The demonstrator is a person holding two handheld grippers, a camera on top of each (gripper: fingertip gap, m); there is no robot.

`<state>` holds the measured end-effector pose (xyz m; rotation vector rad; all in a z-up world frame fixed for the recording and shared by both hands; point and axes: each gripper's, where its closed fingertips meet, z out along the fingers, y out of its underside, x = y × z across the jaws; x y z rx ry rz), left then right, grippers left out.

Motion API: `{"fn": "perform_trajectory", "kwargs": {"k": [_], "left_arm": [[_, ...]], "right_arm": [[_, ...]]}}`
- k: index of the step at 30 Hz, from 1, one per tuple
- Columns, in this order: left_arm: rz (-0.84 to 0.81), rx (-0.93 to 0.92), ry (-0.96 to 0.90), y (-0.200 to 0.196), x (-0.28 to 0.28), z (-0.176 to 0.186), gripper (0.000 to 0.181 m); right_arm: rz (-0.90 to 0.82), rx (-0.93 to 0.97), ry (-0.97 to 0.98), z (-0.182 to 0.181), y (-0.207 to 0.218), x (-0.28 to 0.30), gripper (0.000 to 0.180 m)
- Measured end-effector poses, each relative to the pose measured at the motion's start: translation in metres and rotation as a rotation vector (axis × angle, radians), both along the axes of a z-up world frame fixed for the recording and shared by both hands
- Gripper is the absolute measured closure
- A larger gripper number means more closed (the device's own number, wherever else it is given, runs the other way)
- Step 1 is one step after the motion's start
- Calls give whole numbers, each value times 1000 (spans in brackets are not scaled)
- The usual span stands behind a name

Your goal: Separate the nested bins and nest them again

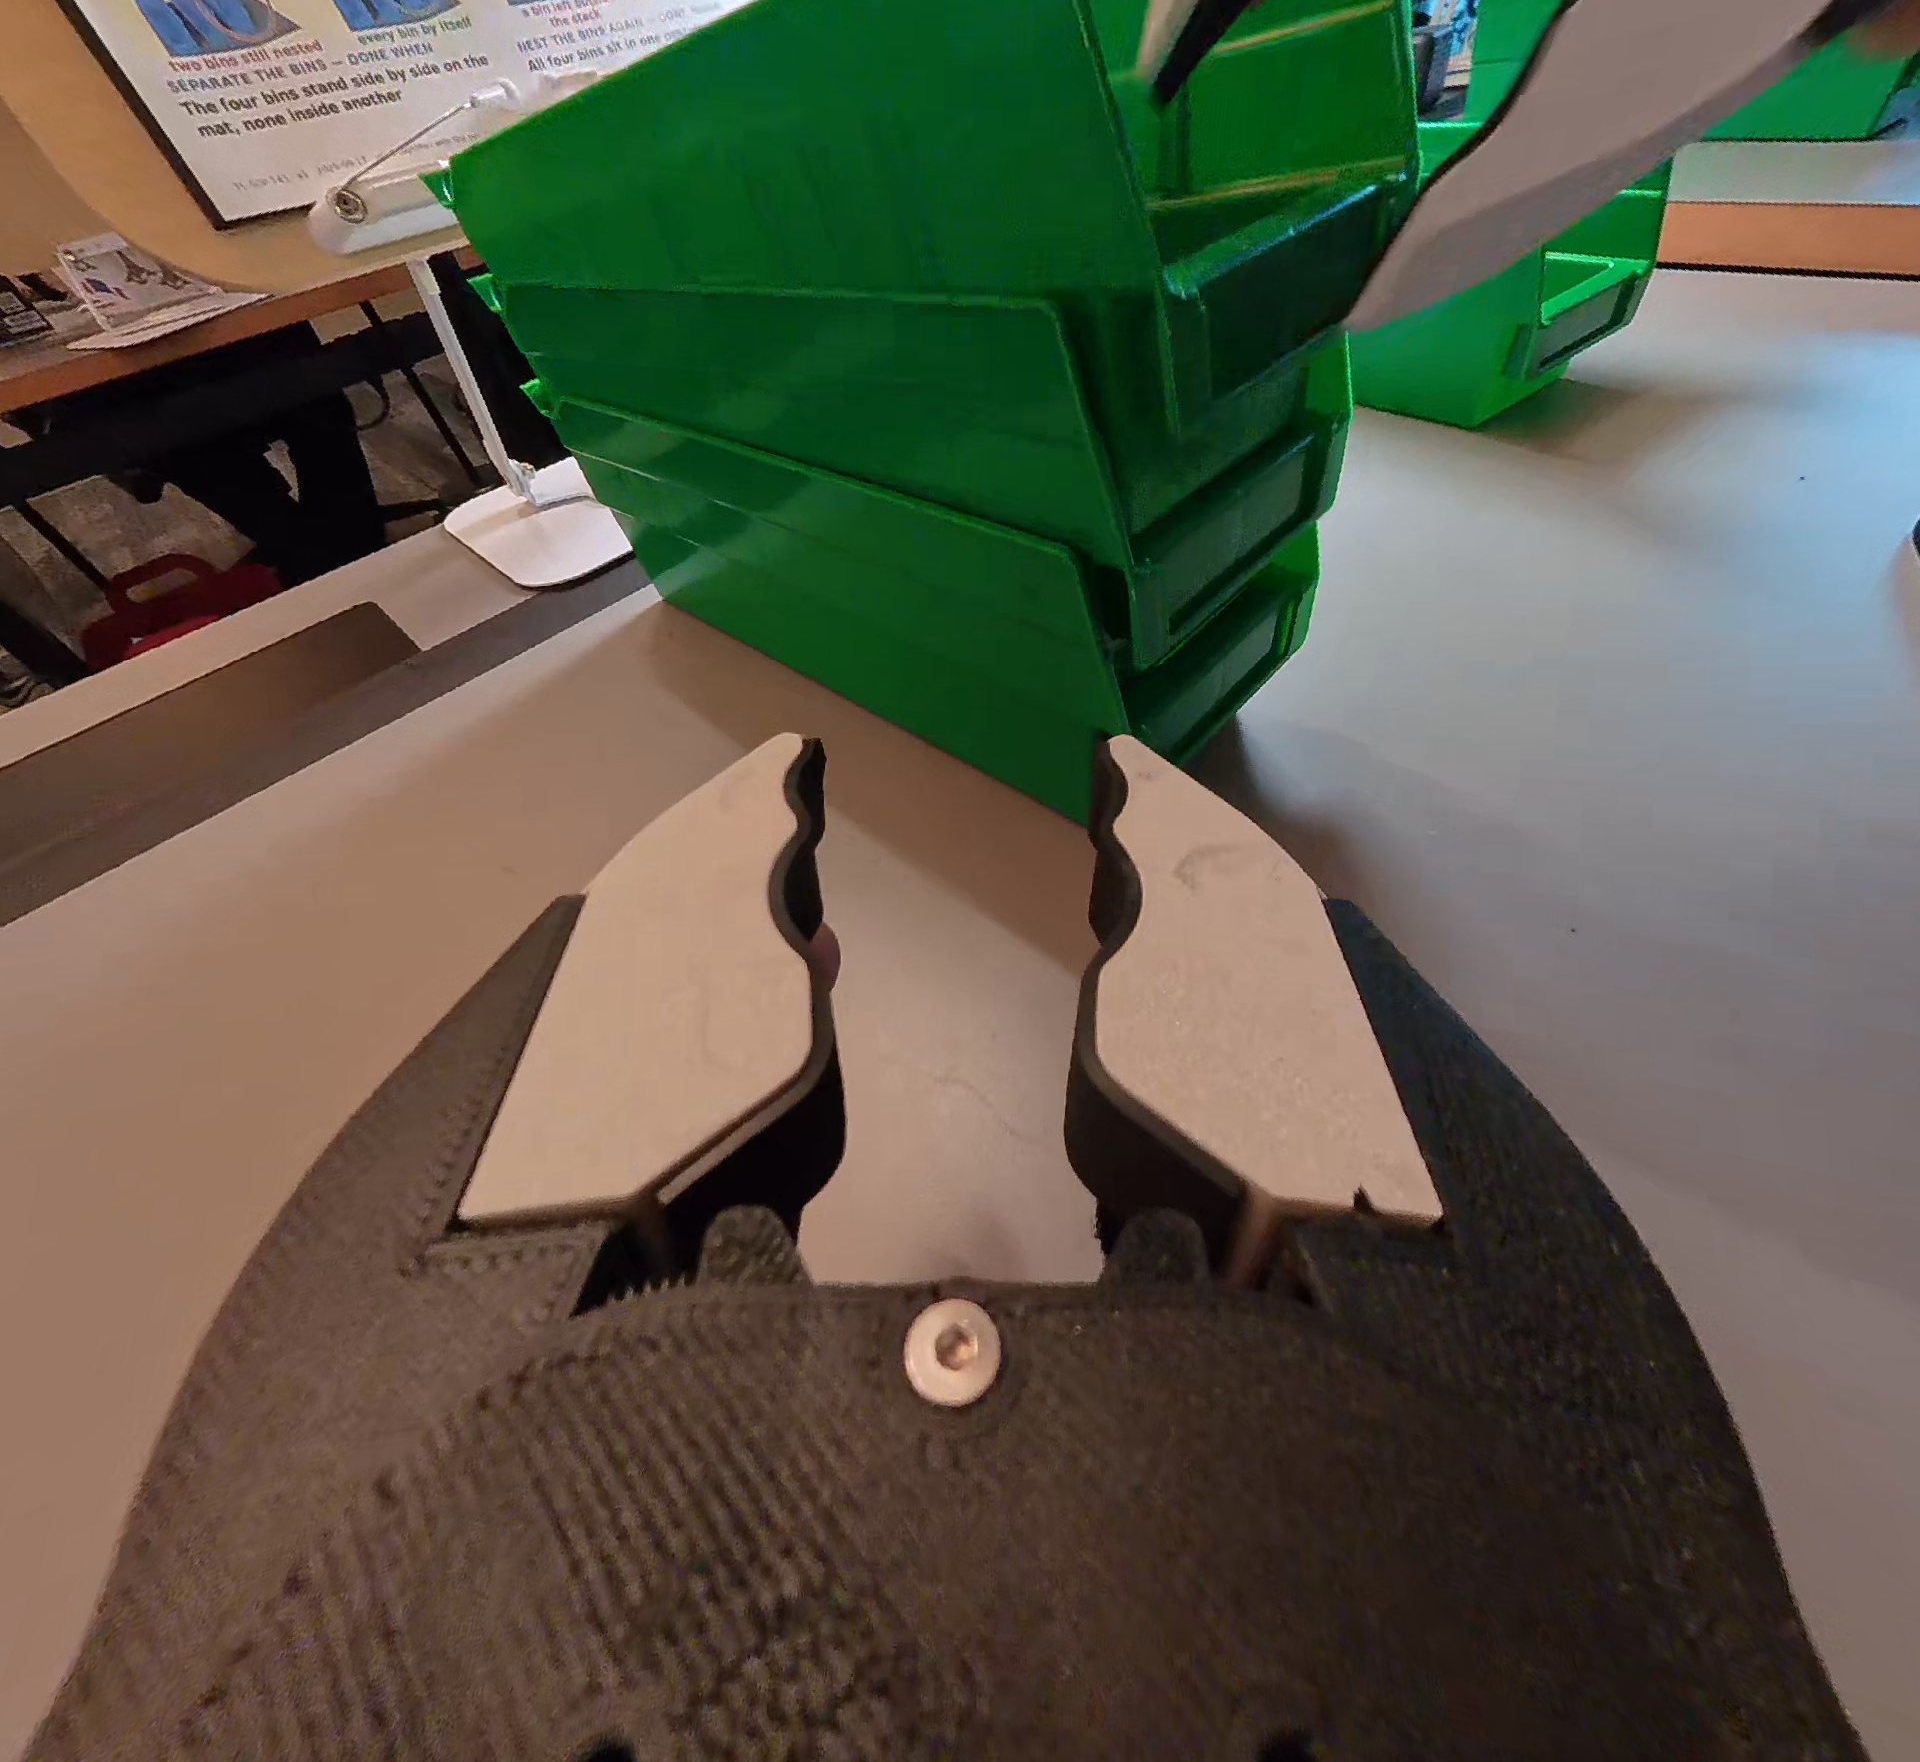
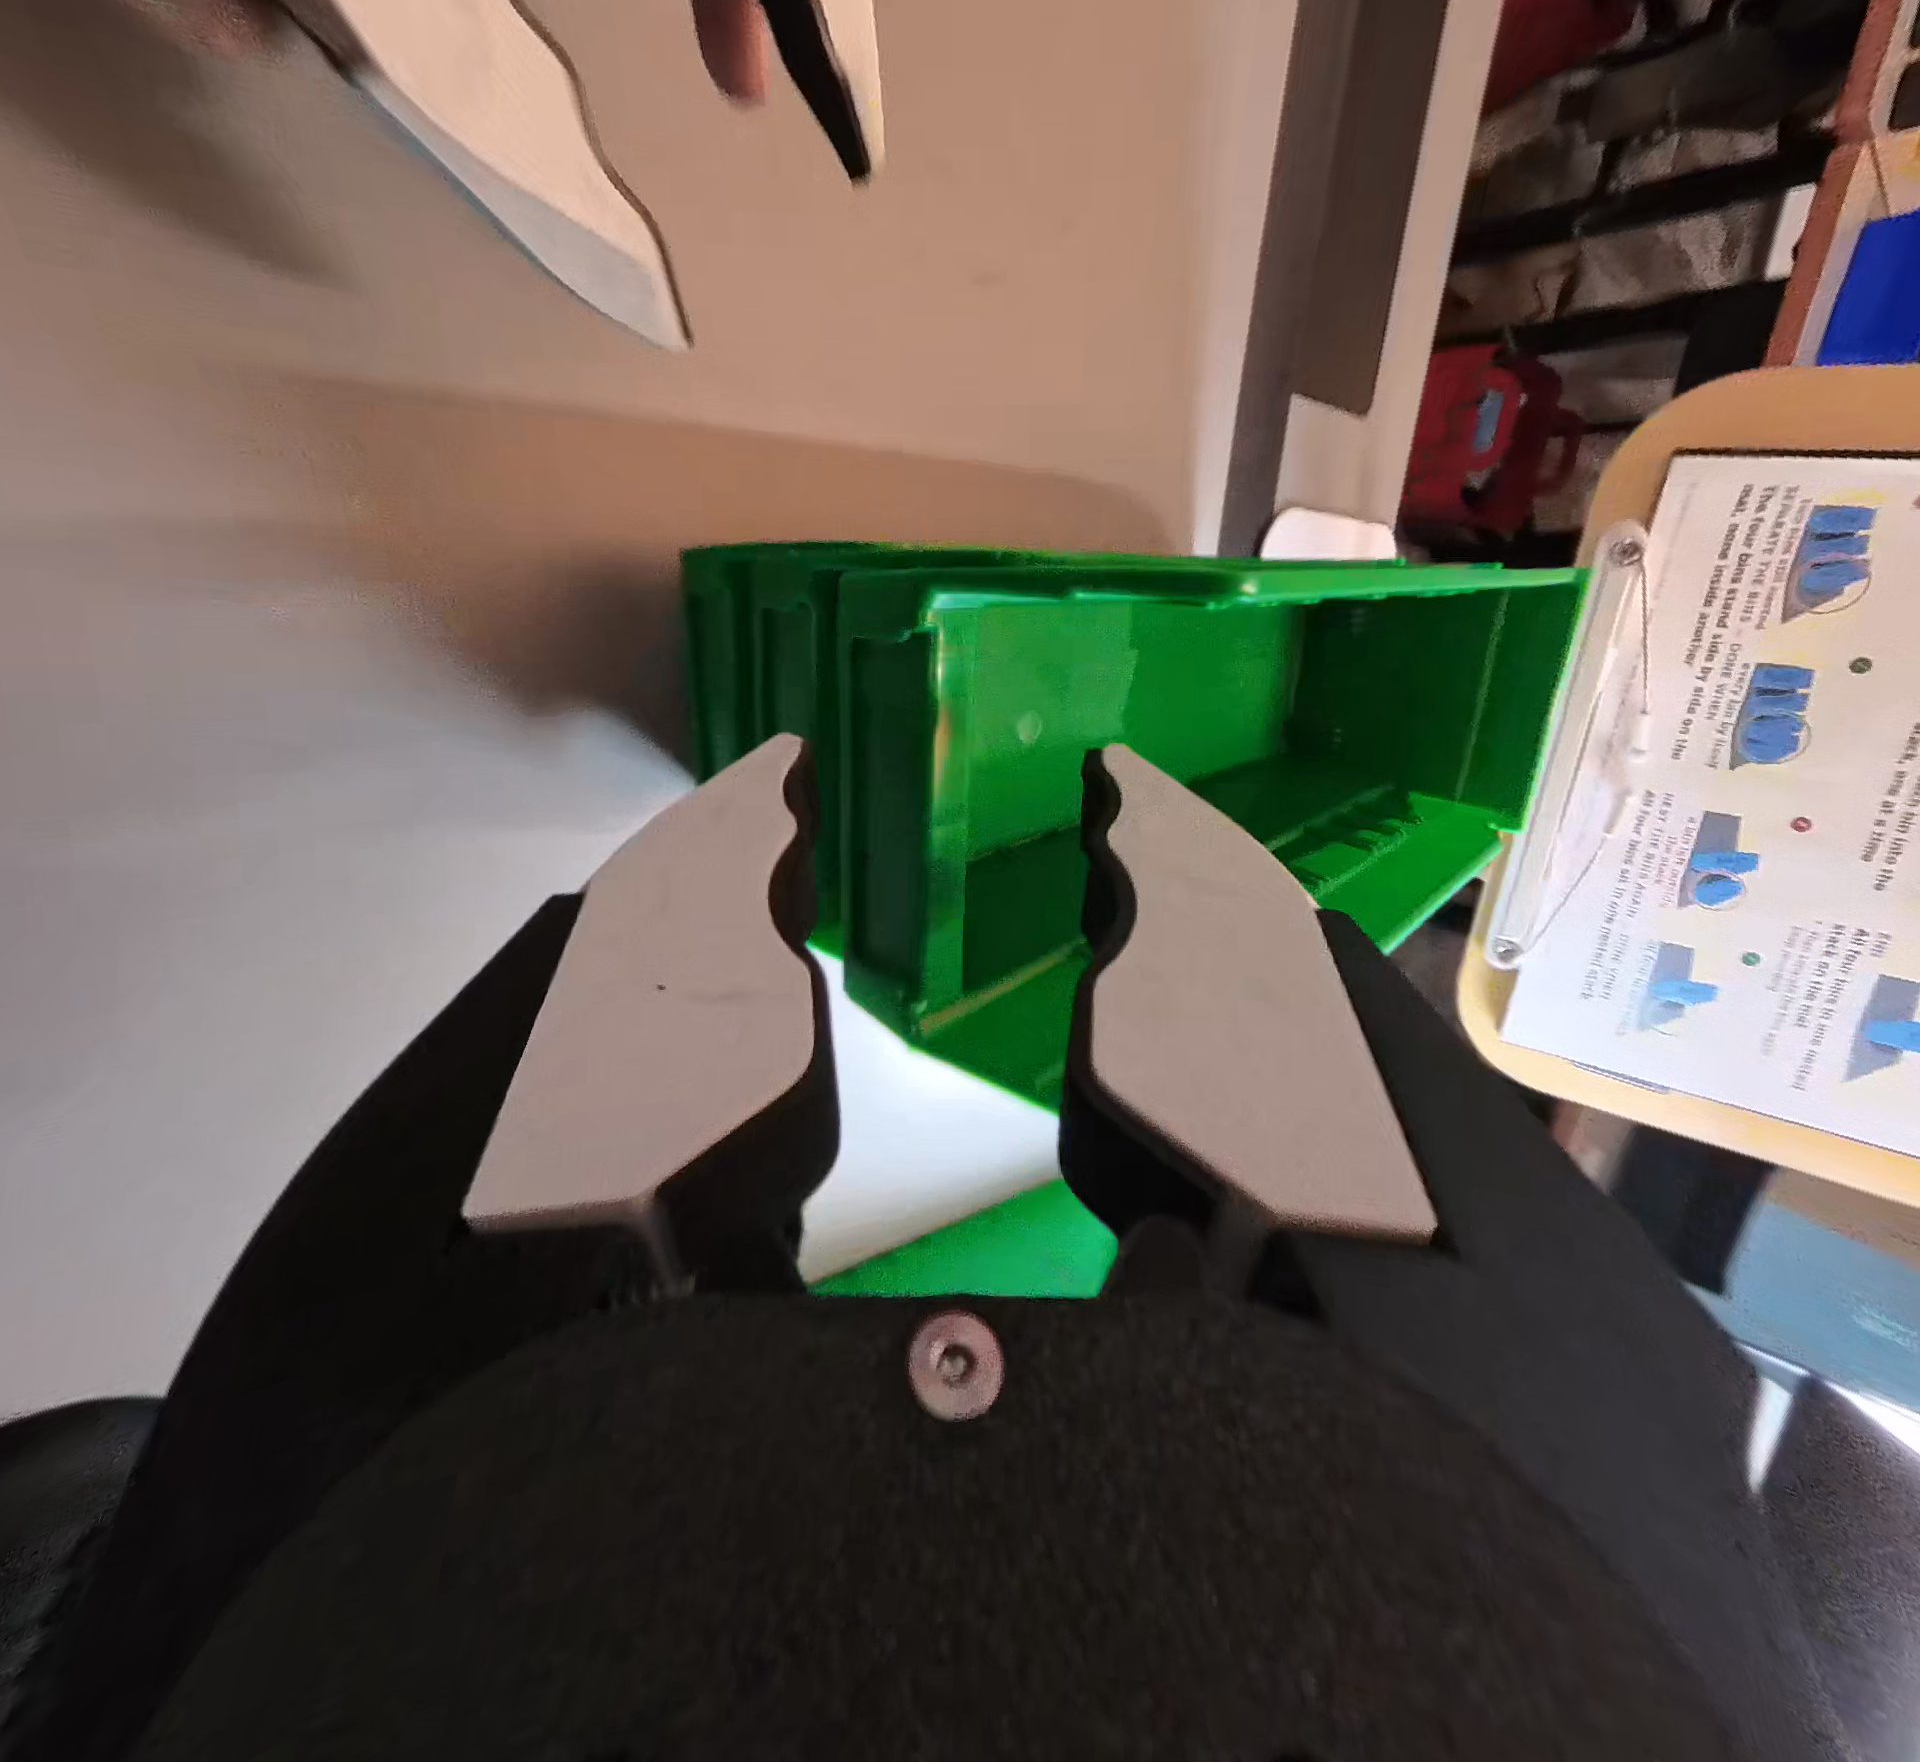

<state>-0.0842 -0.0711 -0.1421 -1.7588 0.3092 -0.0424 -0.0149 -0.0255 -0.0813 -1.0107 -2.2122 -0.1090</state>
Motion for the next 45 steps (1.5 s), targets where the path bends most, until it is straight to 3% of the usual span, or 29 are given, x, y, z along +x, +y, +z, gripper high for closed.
{"fn": "perform_trajectory", "kwargs": {"k": [4,10,17,21,25,27,29,36,45], "left_arm": [[1,-5,-6,0,0,-1,132],[-1,-8,-7,0,1,-1,132],[-4,-29,18,2,2,-7,132],[-4,-42,37,4,3,-12,132],[-6,-53,43,4,4,-15,132],[-8,-54,46,3,4,-15,133],[-7,-50,48,3,3,-14,133],[-6,-49,45,2,2,-14,134],[-5,-29,54,1,4,-9,134]], "right_arm": [[-2,-70,137,40,-6,30,131],[-238,-37,200,54,77,122,130],[-522,-45,-25,-42,167,245,124],[-525,-62,-106,-99,178,263,120],[-526,-15,-155,-130,194,262,120],[-523,26,-188,-141,203,262,127],[-510,62,-182,-144,209,259,150],[-436,62,-97,-101,167,223,151],[-217,162,92,27,90,144,152]]}}
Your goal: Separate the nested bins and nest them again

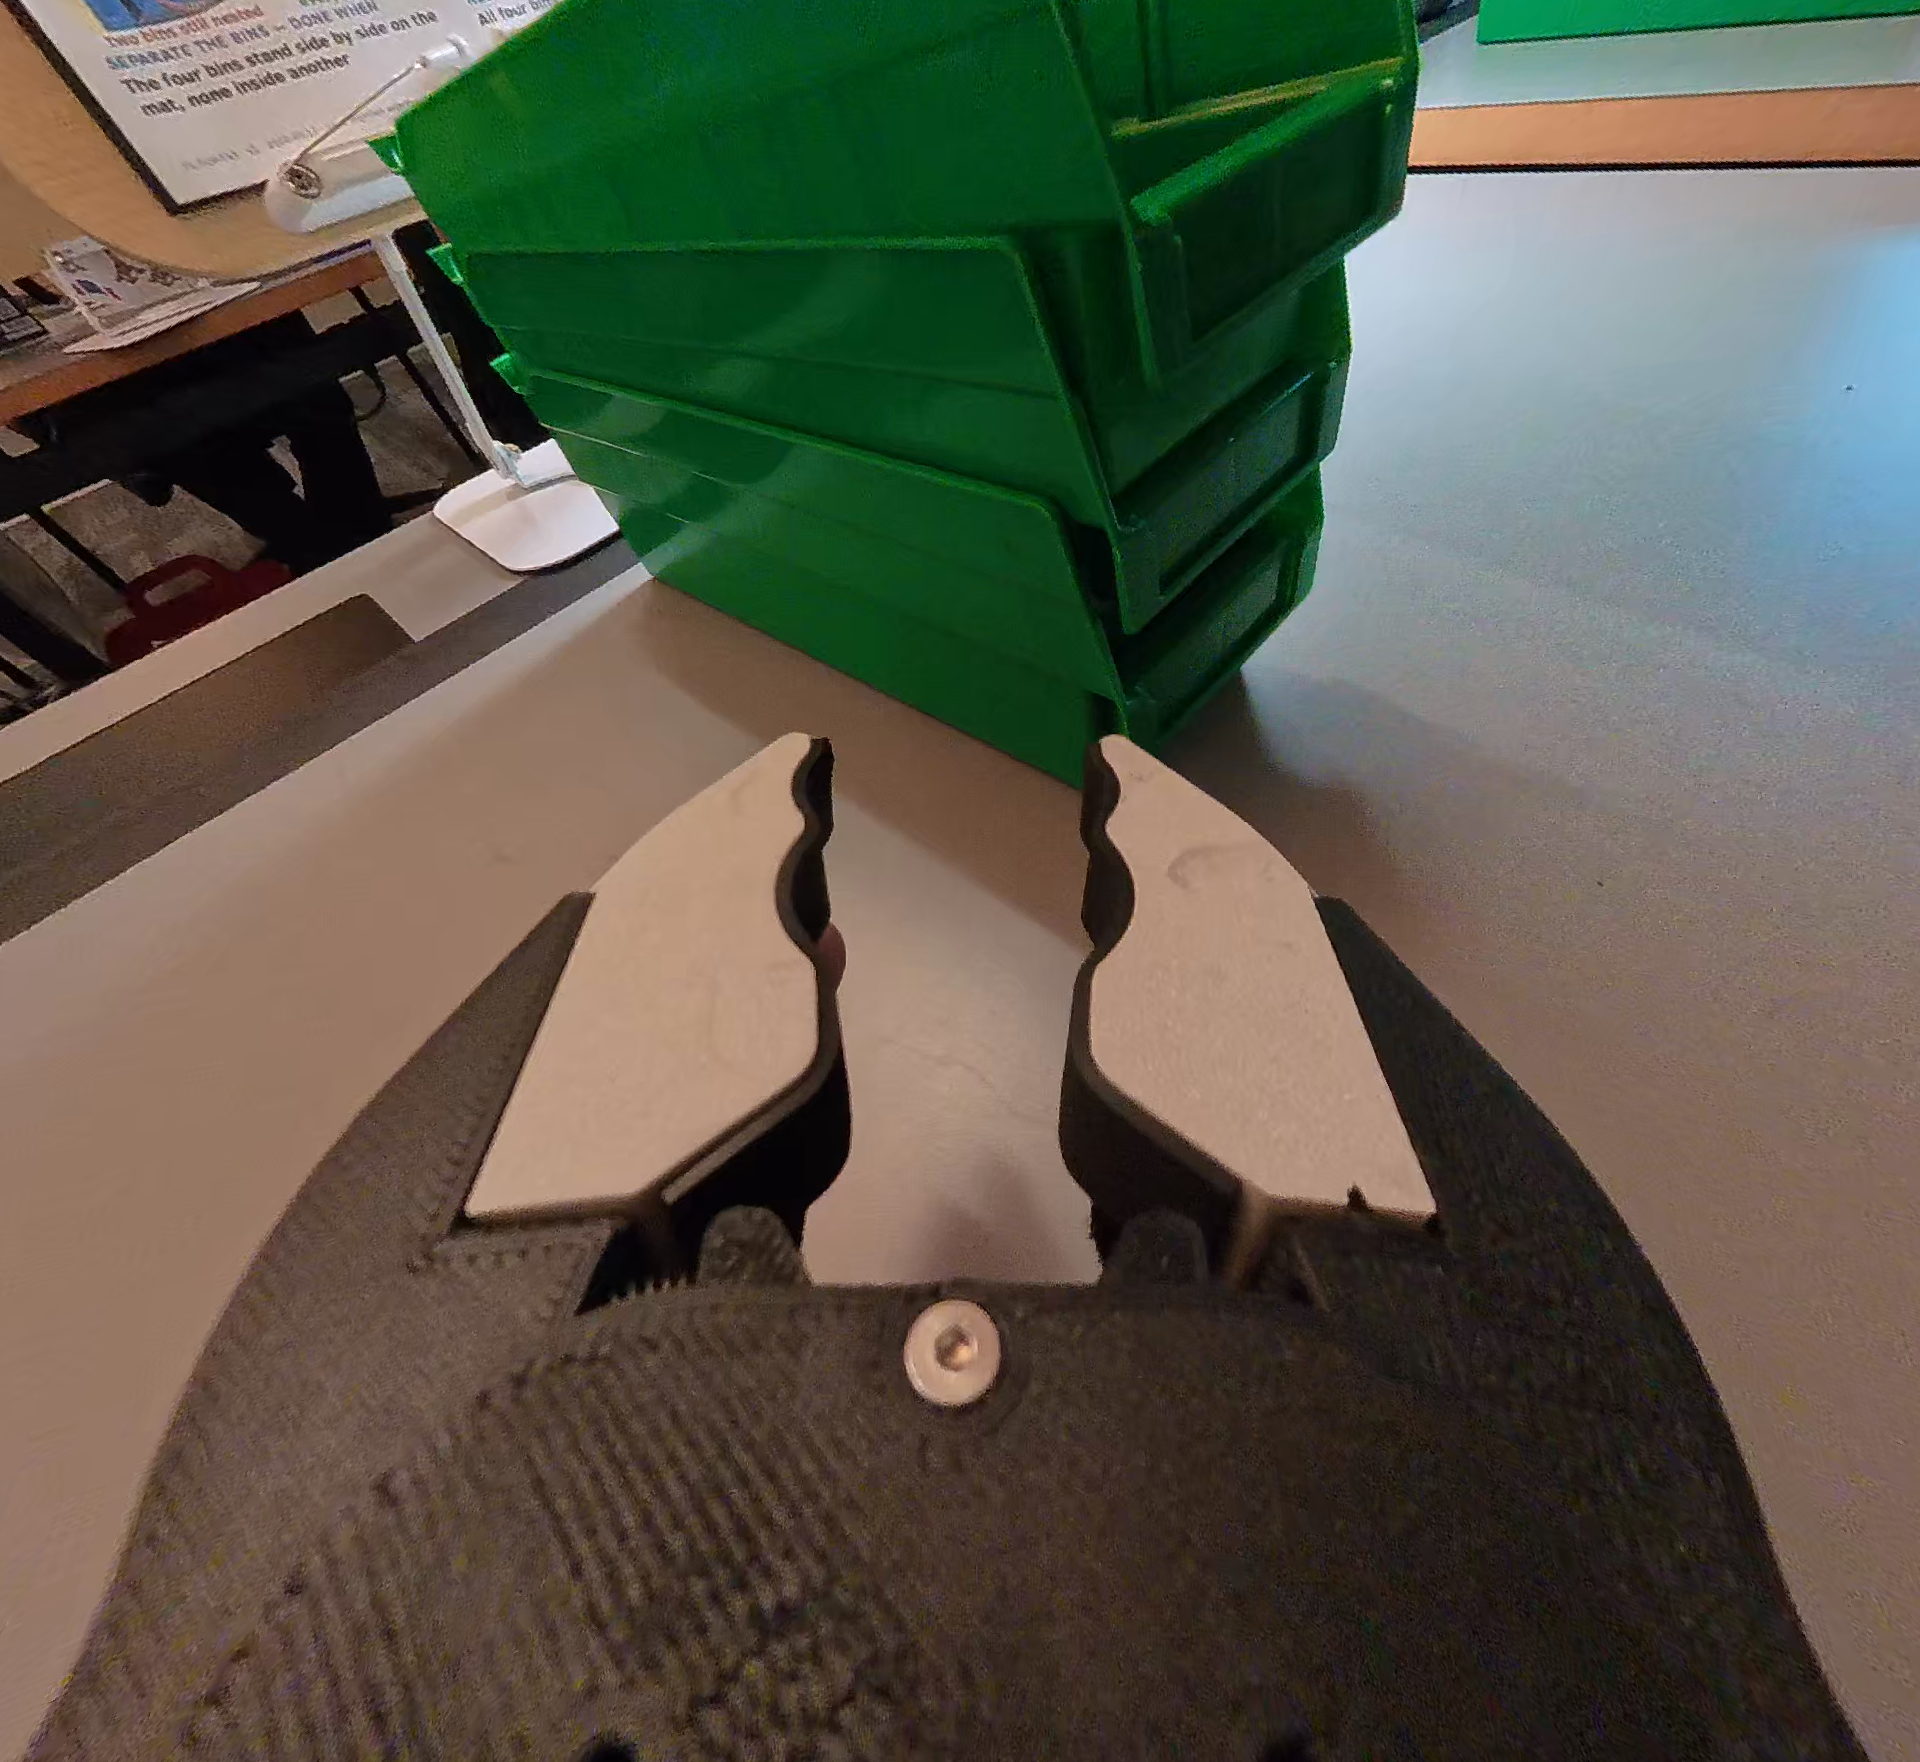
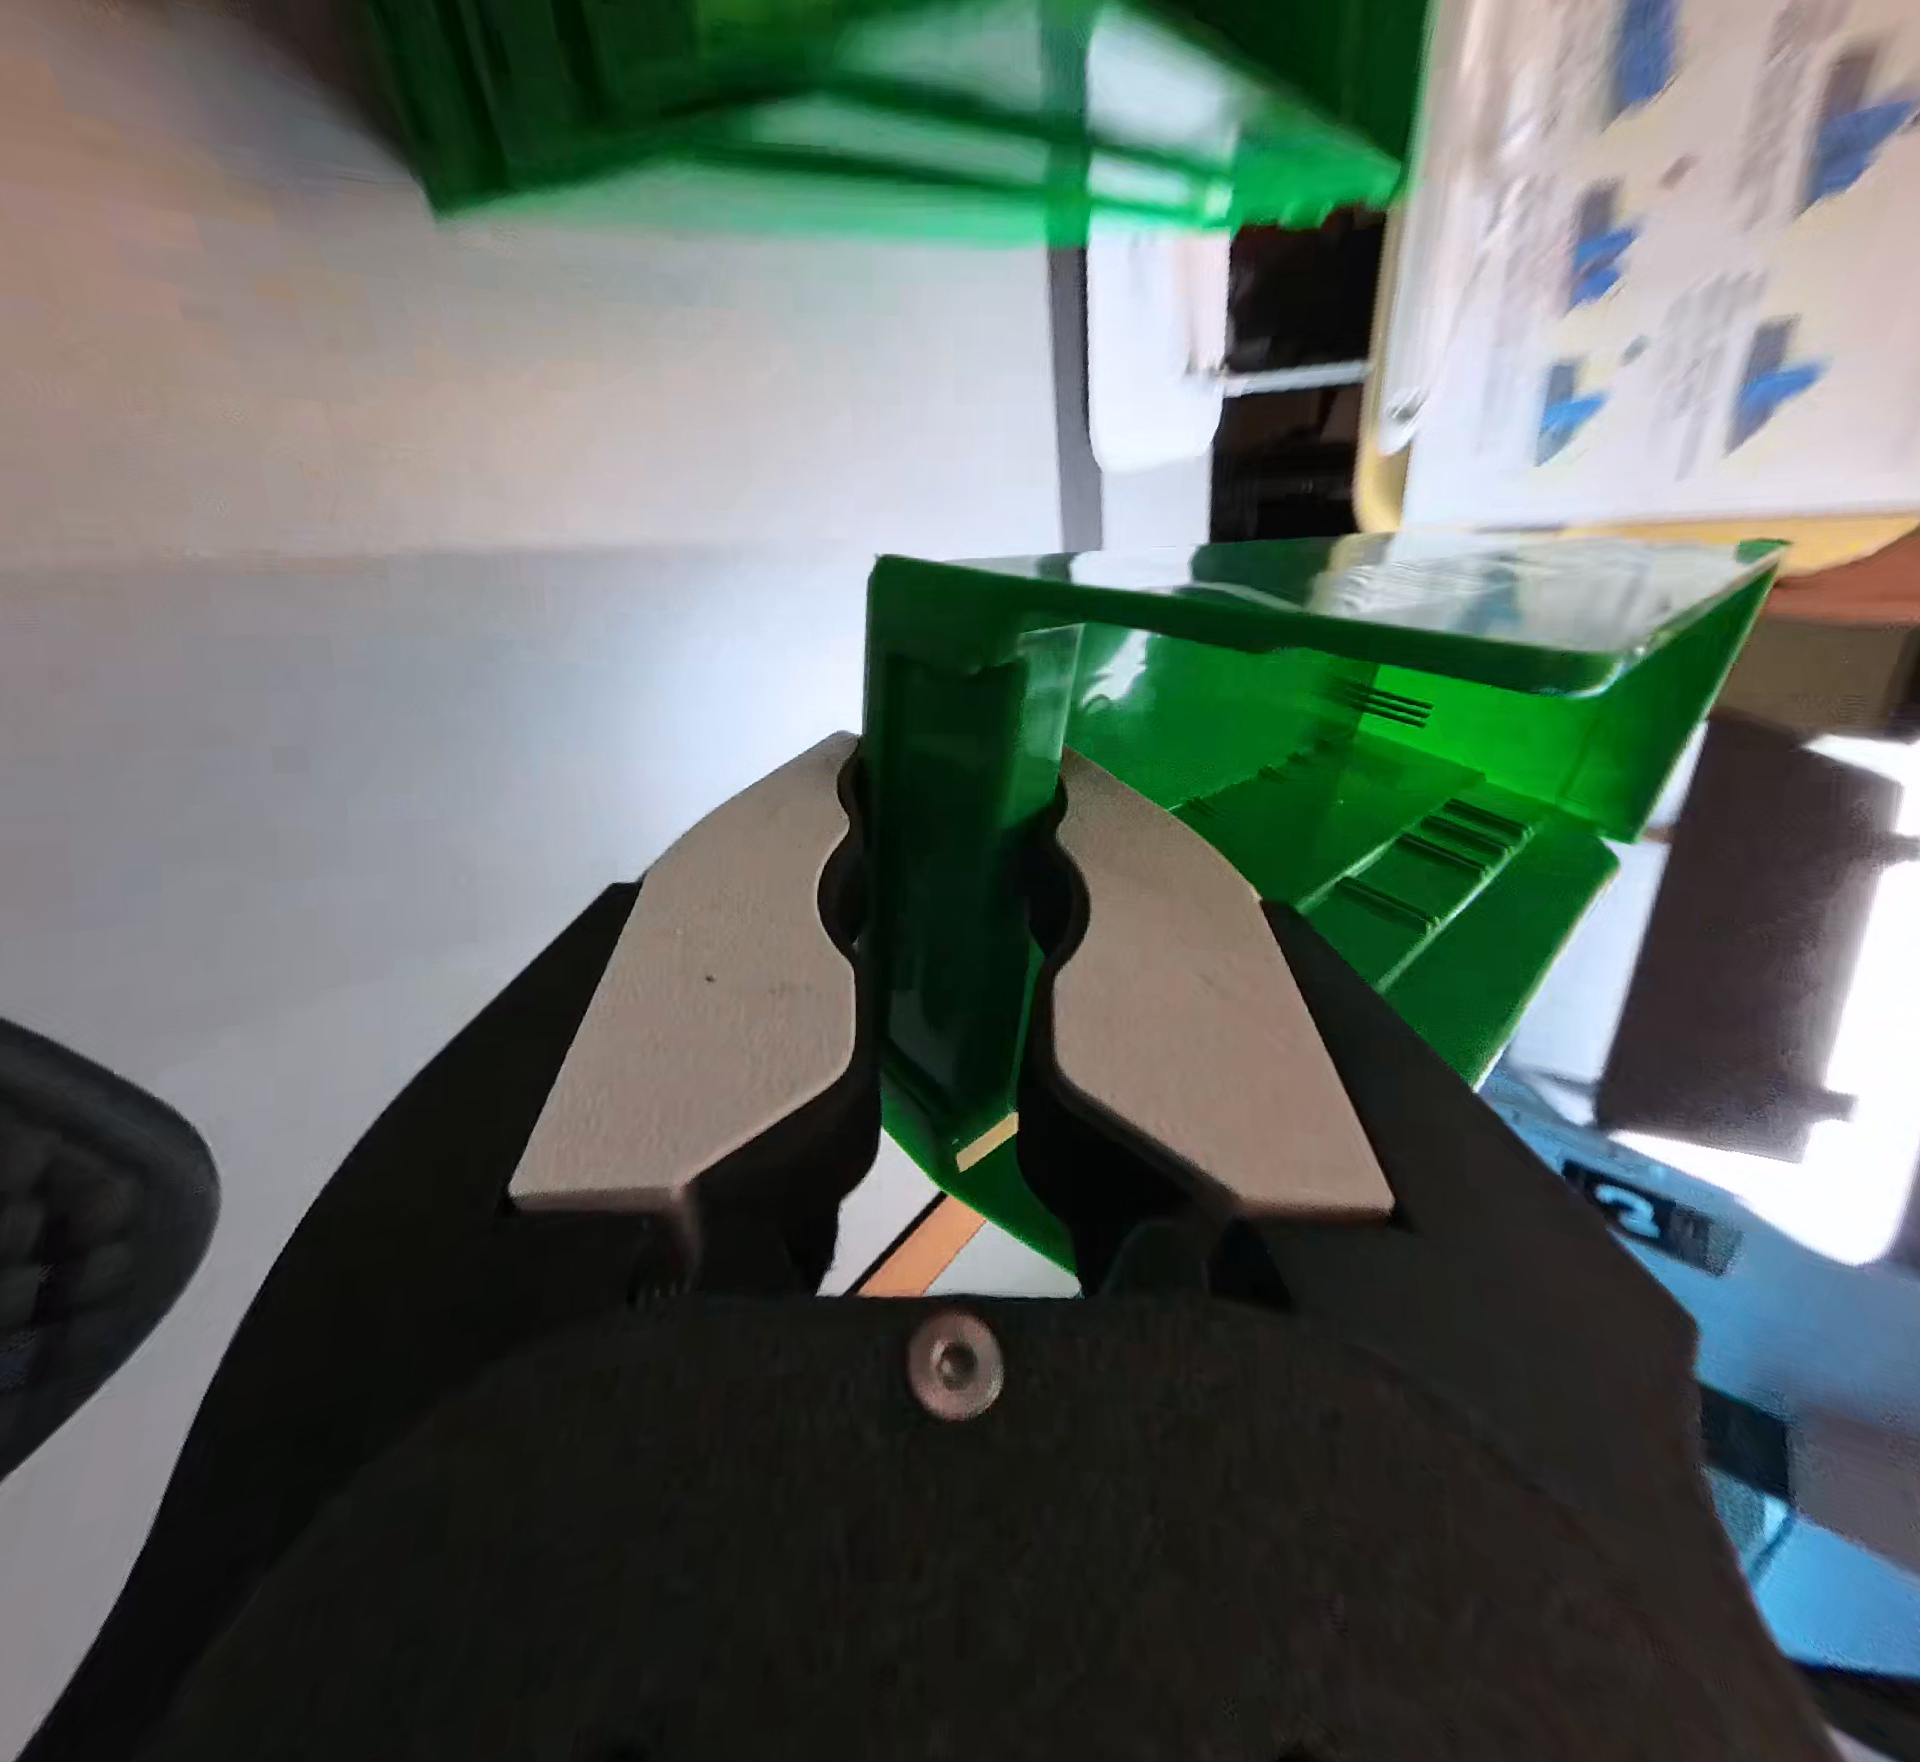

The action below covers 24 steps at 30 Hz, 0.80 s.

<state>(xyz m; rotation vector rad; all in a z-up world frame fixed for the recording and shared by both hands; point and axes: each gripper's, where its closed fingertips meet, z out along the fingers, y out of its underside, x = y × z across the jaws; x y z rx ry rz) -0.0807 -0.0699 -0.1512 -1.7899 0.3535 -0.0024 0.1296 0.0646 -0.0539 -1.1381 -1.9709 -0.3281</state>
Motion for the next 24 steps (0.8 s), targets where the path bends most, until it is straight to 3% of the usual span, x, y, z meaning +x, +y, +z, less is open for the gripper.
{"fn": "perform_trajectory", "kwargs": {"k": [4,8,15,24], "left_arm": [[11,0,-27,0,-4,1,134],[8,-4,-42,-1,-4,1,134],[-12,3,-14,-2,3,1,134],[-15,10,-28,-3,2,4,134]], "right_arm": [[106,10,46,49,-31,-45,152],[157,-20,27,70,-54,-86,152],[135,-19,-104,43,-61,-134,152],[171,-84,-208,-4,-66,-143,150]]}}
